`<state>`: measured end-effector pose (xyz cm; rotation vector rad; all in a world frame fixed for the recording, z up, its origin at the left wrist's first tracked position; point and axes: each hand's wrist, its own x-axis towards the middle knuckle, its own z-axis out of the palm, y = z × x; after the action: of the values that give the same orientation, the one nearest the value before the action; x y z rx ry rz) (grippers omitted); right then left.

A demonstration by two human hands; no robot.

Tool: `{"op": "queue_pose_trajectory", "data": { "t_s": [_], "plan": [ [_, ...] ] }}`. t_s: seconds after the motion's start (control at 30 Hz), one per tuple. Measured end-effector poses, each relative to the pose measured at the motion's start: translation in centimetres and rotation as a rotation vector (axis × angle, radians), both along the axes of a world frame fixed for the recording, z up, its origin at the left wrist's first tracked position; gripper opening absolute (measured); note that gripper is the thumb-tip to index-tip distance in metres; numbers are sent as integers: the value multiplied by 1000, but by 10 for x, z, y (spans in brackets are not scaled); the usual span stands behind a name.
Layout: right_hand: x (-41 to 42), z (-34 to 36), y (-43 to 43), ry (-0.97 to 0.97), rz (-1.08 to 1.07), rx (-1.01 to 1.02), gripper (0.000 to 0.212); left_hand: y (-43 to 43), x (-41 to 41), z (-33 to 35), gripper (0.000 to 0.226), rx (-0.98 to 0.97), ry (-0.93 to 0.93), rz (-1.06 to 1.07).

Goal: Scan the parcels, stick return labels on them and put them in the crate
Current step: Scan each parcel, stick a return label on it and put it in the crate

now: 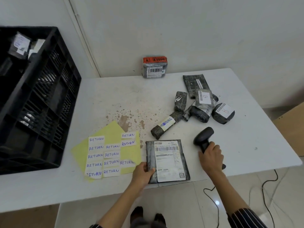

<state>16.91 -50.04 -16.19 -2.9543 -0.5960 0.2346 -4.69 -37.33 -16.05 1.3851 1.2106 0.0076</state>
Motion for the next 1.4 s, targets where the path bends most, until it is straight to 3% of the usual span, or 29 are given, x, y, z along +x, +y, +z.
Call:
{"op": "queue_pose_trajectory", "data": {
  "t_s": [0.07, 0.17, 0.23, 0.33, 0.4, 0.53, 0.6, 0.67, 1.17, 1.23, 1.33, 1.4],
  "plan": [
    [-8, 3, 3, -47, -57, 35, 56, 6, -2, 7, 12, 215, 73, -126],
    [-33, 8, 18, -231, -14, 272, 57, 19, -8, 15, 20, 374, 113, -207],
    [-59, 15, 34, -251, 148, 412, 40, 30, -16, 21, 22, 480, 115, -245],
    [-106, 22, 68, -115, 426, 525, 12, 55, -34, 25, 29, 686, 85, -360],
    [-136, 15, 89, -43, 582, 542, 7, 76, -46, 23, 41, 771, 109, -457],
    [-170, -10, 122, -52, 773, 374, 23, 109, -64, 12, 63, 777, 296, -756],
    [-177, -14, 131, -68, 781, 197, 34, 119, -68, 7, 68, 743, 361, -881],
    [-181, -16, 136, -80, 753, 145, 35, 125, -70, 3, 70, 727, 392, -952],
    [-180, -1, 131, 33, 789, 269, 58, 134, -70, -3, 79, 711, 458, -1100],
    [-179, 1, 129, 85, 796, 287, 48, 134, -69, -2, 80, 709, 470, -1113],
    [-175, 0, 127, 122, 844, 219, 16, 134, -68, 2, 81, 714, 496, -1141],
    [-175, -1, 126, 97, 847, 250, 17, 135, -66, 4, 82, 707, 512, -1155]
  ]
}}
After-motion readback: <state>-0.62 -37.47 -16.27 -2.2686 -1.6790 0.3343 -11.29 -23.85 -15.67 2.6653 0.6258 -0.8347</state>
